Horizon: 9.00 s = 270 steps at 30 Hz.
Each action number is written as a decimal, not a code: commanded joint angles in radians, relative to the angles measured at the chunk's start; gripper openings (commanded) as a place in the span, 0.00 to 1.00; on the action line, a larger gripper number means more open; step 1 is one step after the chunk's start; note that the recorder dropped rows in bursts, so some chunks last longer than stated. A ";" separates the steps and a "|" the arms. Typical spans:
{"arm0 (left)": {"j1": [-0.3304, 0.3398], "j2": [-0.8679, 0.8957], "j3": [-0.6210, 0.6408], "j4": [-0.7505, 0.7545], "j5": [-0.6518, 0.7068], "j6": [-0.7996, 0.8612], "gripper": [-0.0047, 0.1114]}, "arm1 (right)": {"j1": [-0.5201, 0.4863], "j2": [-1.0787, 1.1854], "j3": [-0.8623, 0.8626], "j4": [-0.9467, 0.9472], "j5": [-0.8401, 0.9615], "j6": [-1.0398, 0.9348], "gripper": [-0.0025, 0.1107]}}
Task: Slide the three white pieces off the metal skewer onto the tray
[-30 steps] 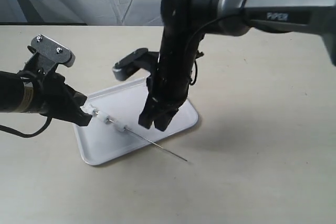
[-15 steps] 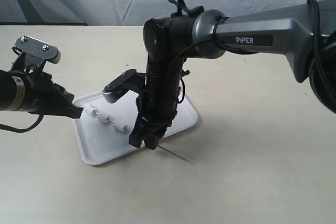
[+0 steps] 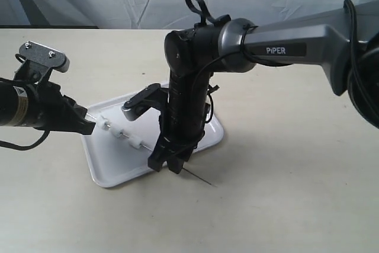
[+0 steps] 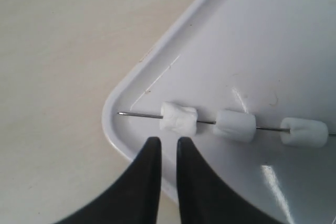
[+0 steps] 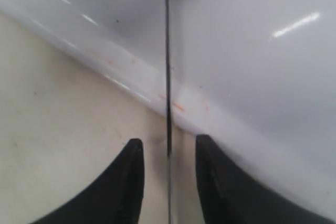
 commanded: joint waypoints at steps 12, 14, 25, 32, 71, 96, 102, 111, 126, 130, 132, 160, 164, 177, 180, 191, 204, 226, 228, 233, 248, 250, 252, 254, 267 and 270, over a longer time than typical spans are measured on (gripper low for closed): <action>0.001 0.000 0.005 -0.006 -0.012 -0.008 0.15 | -0.002 -0.021 0.047 -0.036 0.002 0.040 0.32; 0.001 0.000 0.005 -0.006 -0.027 -0.008 0.15 | -0.002 -0.021 0.047 -0.039 0.002 0.040 0.32; 0.001 -0.013 -0.014 -0.038 -0.164 -0.044 0.15 | -0.002 -0.032 0.047 -0.016 0.007 0.073 0.02; 0.001 -0.023 -0.017 -0.031 -0.218 -0.214 0.38 | -0.004 -0.171 0.047 -0.067 0.061 0.120 0.02; -0.001 0.102 0.154 -0.890 -0.851 -0.265 0.52 | -0.002 -0.658 0.589 -0.022 -0.142 0.352 0.02; -0.001 0.186 0.109 -0.876 -0.954 -0.205 0.52 | -0.002 -0.658 0.589 0.104 -0.134 0.268 0.02; -0.001 0.186 0.109 -0.866 -0.938 -0.205 0.52 | -0.002 -0.658 0.589 0.127 -0.140 0.258 0.02; -0.001 0.186 0.109 -0.853 -0.948 -0.205 0.41 | -0.002 -0.658 0.589 0.145 -0.154 0.258 0.02; -0.001 0.186 0.109 -0.859 -0.963 -0.205 0.17 | -0.002 -0.658 0.592 0.147 -0.152 0.258 0.02; -0.001 0.186 0.109 -0.875 -0.963 -0.205 0.17 | -0.002 -0.658 0.643 0.145 -0.159 0.258 0.02; -0.001 0.186 0.109 -0.903 -0.963 -0.196 0.17 | -0.002 -0.658 0.687 0.145 -0.161 0.246 0.02; -0.041 0.186 0.109 -0.856 -0.554 0.144 0.35 | -0.002 -0.736 0.847 0.116 -0.296 0.265 0.02; -0.041 0.186 0.109 -0.844 -0.758 0.142 0.35 | -0.002 -0.671 0.786 0.097 -0.286 0.267 0.02; -0.041 0.186 0.109 -0.779 -0.960 0.018 0.35 | -0.002 -0.496 0.523 0.133 -0.204 0.312 0.02; -0.041 0.186 0.109 -0.782 -0.909 0.014 0.35 | -0.002 -0.496 0.523 0.133 -0.179 0.310 0.02; -0.041 0.186 0.109 -0.819 -0.867 0.012 0.35 | -0.002 -0.505 0.523 0.264 -0.168 0.209 0.02; -0.041 0.186 0.109 -0.808 -0.896 -0.010 0.31 | -0.002 -0.505 0.523 0.313 -0.177 0.161 0.02; 0.081 0.186 0.109 -0.815 -0.896 -0.015 0.22 | -0.002 -0.505 0.563 0.287 -0.115 0.161 0.02; 0.108 0.186 0.109 -0.815 -0.896 -0.015 0.22 | -0.002 -0.505 0.582 0.275 -0.115 0.161 0.02; 0.165 0.186 0.109 -0.812 -0.896 -0.012 0.22 | -0.002 -0.505 0.626 0.253 -0.127 0.161 0.02; 0.165 0.186 0.109 -0.683 -0.547 0.157 0.22 | -0.002 -0.505 0.629 0.255 -0.204 0.187 0.02; 0.149 0.186 0.109 -0.713 -0.531 0.196 0.22 | -0.002 -0.505 0.629 0.257 -0.207 0.189 0.02; 0.138 0.186 0.107 -0.755 -0.522 0.236 0.22 | -0.002 -0.505 0.626 0.261 -0.207 0.189 0.02; 0.126 0.189 0.107 -0.780 -0.520 0.284 0.22 | -0.002 -0.505 0.626 0.271 -0.209 0.189 0.02; 0.081 0.276 0.085 -0.841 -0.582 0.376 0.40 | -0.002 -0.505 0.626 0.280 -0.256 0.196 0.02; 0.081 0.242 0.085 -0.800 -0.671 0.331 0.40 | -0.002 -0.505 0.626 0.280 -0.319 0.226 0.02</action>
